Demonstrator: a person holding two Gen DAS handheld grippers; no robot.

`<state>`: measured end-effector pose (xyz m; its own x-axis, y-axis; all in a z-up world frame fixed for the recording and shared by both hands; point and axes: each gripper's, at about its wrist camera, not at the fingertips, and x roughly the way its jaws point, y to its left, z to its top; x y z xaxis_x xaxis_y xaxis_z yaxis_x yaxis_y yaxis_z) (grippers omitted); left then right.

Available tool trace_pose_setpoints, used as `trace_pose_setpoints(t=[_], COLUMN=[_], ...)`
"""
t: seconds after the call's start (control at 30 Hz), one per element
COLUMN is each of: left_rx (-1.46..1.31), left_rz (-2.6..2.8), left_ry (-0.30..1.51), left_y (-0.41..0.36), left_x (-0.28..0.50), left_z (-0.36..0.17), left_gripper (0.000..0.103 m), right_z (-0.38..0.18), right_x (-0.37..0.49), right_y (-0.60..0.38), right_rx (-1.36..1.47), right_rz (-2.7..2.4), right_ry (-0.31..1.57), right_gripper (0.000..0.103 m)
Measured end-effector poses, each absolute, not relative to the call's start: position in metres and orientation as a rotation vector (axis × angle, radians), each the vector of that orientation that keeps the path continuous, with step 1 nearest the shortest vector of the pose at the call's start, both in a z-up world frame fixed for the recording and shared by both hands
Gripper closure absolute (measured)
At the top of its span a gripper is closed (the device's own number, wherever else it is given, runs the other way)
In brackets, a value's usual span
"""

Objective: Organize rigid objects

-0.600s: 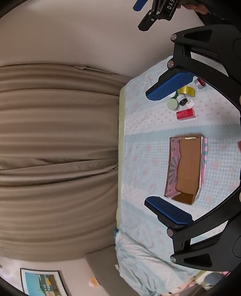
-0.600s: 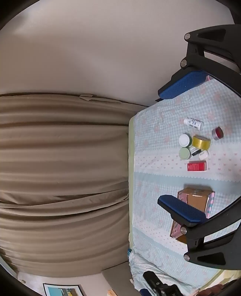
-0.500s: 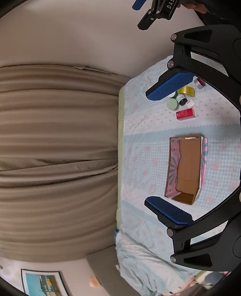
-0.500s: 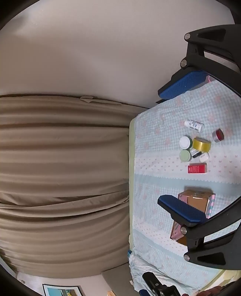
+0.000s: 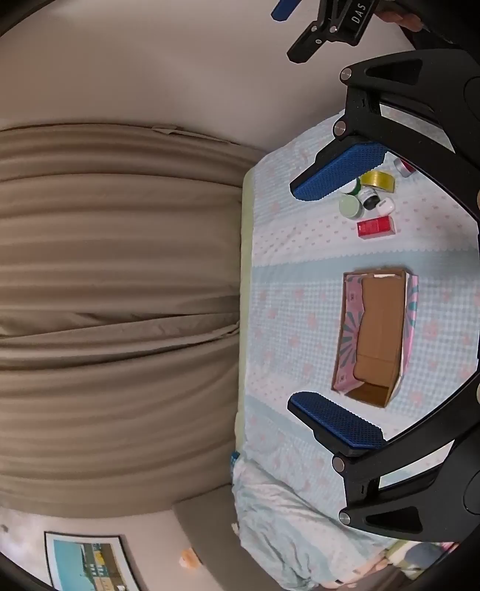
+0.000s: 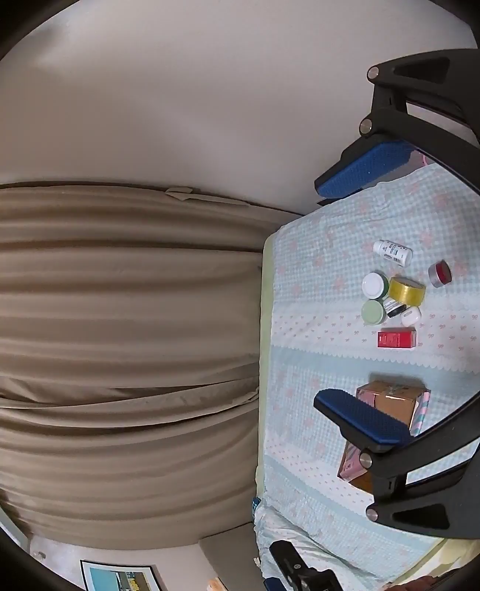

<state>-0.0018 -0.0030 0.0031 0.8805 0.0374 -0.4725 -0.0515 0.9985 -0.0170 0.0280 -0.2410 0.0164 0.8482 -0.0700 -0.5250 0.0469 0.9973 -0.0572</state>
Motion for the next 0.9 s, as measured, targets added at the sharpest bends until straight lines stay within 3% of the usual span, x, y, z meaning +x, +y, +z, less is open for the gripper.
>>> trace_pose_setpoints(t=[0.9], left_rx=[-0.041], left_rz=[0.073], left_ry=[0.495], left_y=[-0.0062], left_x=[-0.0050], left_z=[0.0040], left_gripper=[0.000], right_z=[0.0202], right_x=[0.0295], right_y=[-0.2407], right_rx=[-0.034], right_rz=[-0.057], right_ry=[0.556], right_gripper=[0.000])
